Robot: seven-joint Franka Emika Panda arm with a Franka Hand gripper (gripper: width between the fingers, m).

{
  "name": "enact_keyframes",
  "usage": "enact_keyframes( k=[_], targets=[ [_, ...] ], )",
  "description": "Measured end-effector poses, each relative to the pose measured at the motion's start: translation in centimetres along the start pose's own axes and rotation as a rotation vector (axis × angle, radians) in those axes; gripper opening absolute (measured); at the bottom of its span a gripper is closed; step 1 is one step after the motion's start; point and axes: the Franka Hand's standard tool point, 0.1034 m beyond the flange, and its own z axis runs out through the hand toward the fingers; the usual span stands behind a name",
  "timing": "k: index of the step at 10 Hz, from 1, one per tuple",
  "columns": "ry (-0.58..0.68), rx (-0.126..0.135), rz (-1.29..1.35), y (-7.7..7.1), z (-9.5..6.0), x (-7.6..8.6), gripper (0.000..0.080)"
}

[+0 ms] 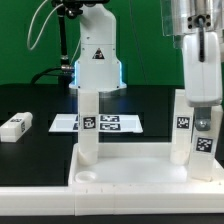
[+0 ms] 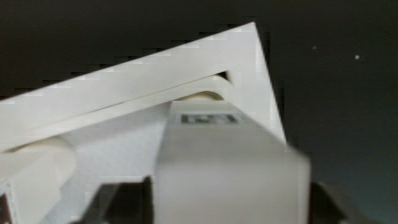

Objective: Assemble desk

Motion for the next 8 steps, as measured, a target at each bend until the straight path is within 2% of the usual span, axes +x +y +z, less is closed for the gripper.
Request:
enact_keyframes(
  k=[1,2,3,4,6,7,8],
  targets=[
    [0.003,0.033,-0.194,-0.8,-0.3,0.3,0.0551],
    [0.006,0.075,-0.424,-1.3,-0.3,0.3,0.0619],
    [0.005,0.072,-0.603,-0.9,0.0,-0.2,0.0640],
    [0.010,0.083,-0.638,-0.7,0.0,-0.7,0.0640],
    [0.020,0.081,-0.844,-0.7,0.1,-0.4,0.0648],
    [0.027,0.067,-0.968,-0.6,0.1,-0.5,0.0649],
    [0.017,-0.008,-1.276,-0.3,0.1,-0.4,0.0649]
  ],
)
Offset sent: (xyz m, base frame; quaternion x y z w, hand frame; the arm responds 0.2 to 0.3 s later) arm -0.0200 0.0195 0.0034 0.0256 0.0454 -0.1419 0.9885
